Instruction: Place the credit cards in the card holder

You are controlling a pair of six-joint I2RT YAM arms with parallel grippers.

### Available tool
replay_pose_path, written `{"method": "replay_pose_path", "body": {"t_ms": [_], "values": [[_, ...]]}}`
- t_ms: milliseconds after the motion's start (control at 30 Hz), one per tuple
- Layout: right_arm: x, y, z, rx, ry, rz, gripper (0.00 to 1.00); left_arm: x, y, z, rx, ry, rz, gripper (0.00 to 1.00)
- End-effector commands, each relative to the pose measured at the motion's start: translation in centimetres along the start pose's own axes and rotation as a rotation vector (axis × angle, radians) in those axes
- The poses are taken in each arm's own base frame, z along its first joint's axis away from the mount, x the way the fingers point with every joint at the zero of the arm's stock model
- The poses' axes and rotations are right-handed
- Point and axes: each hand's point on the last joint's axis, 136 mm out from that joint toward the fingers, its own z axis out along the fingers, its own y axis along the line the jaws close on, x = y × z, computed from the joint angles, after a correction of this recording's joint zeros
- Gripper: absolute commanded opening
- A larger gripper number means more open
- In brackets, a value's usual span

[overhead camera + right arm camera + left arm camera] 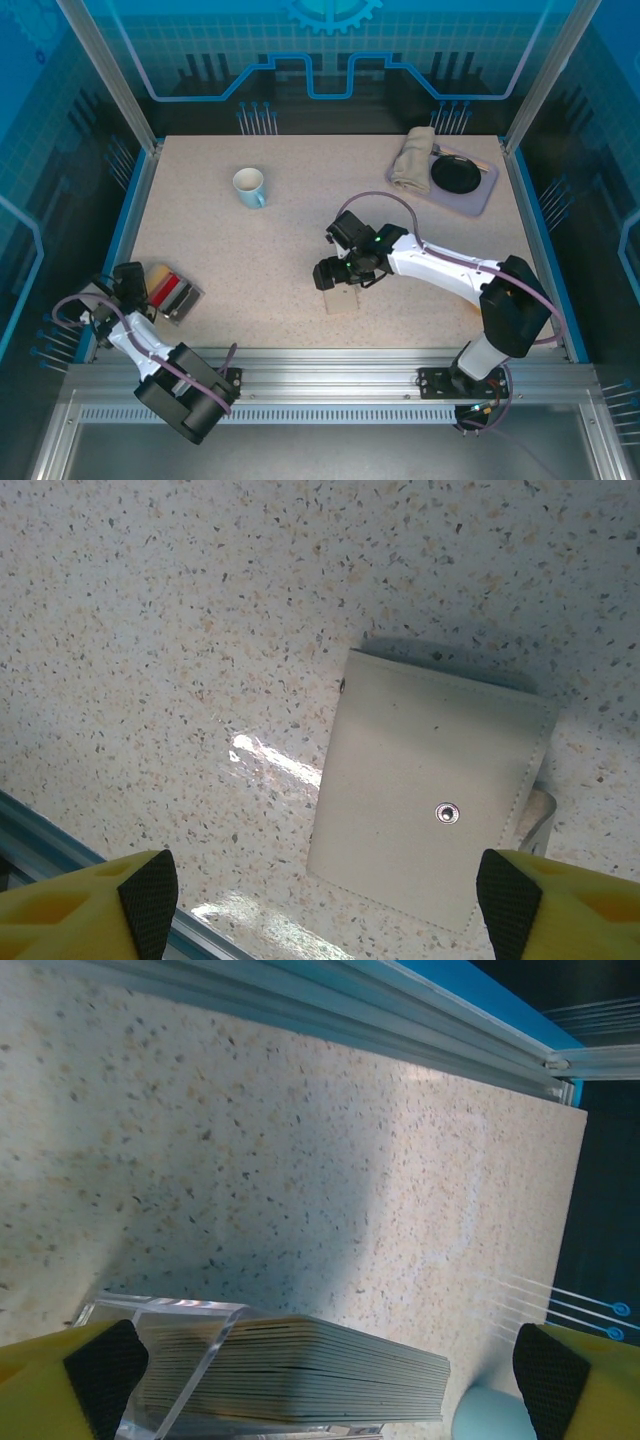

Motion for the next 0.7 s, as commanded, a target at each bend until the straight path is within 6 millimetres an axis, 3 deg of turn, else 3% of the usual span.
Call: {"method": "replay_pose_path", "body": {"t_ms": [0, 333, 667], "values": [[-0.2, 1.2, -0.4, -0.02, 0.007, -0.031, 0.82, 2.0, -0.7, 0.2, 0.078, 0.092, -0.017, 0.99], [-0.3, 1.3, -0.3, -0.026, 0.003, -0.027, 0.82, 5.9, -1.1, 0.2, 0.13, 0.197, 0.042, 0.99], [0.2, 0.7, -0.2, -0.015, -0.002, -0.014, 0.82, 8.5, -4.4, 1.4, 0.193, 0.282, 0.208, 0.99]]}}
